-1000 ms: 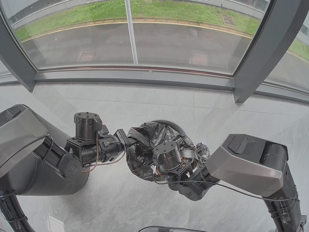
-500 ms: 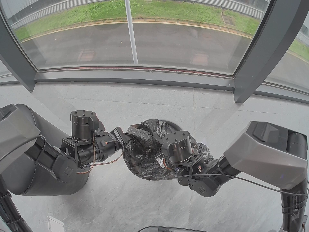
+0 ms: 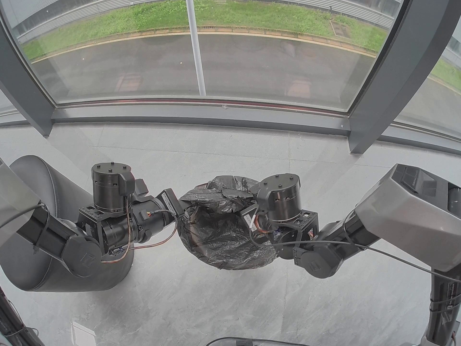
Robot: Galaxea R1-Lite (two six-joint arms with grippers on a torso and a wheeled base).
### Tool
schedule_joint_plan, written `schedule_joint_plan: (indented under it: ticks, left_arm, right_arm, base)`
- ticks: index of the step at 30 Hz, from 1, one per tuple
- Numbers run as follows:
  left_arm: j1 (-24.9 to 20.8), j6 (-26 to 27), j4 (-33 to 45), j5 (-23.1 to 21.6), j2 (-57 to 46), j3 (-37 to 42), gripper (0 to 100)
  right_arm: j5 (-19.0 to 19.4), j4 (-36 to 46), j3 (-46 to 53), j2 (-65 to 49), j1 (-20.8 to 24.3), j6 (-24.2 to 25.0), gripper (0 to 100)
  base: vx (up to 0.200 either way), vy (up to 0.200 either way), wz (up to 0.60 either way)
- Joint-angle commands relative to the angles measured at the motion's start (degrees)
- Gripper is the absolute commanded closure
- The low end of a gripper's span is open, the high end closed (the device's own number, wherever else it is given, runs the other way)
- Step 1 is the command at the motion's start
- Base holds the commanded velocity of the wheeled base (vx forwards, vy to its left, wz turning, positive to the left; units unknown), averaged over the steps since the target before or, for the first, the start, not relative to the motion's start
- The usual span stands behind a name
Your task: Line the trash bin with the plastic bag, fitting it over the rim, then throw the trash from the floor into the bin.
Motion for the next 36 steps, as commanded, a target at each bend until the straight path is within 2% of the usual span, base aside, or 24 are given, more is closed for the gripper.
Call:
schedule_joint_plan:
  ticks: [1,13,21,36]
  left_arm:
    - [0.09,-0.09,-0.03,-0.29,-0.07,0.02,100]
    - [0.27,0.00,-0.03,-0.56,2.48,-1.03,100]
    - [0.45,0.26,-10.49,-0.91,9.60,-2.70,100]
    - [3.17,0.35,-10.75,-0.91,13.47,-6.13,100]
  right_arm:
    - [-0.23,0.06,-1.86,-0.02,-2.70,-0.72,100]
    - [1.61,-0.12,-4.85,0.95,-4.02,-0.81,100]
    - [1.61,-0.03,-8.36,1.83,-3.76,-0.72,100]
    - [1.70,-1.96,-12.76,6.31,-4.46,-0.37,100]
  base:
    - [0.000,0.000,0.00]
    - [0.000,0.000,0.00]
    - [0.000,0.000,0.00]
    - [0.000,0.000,0.00]
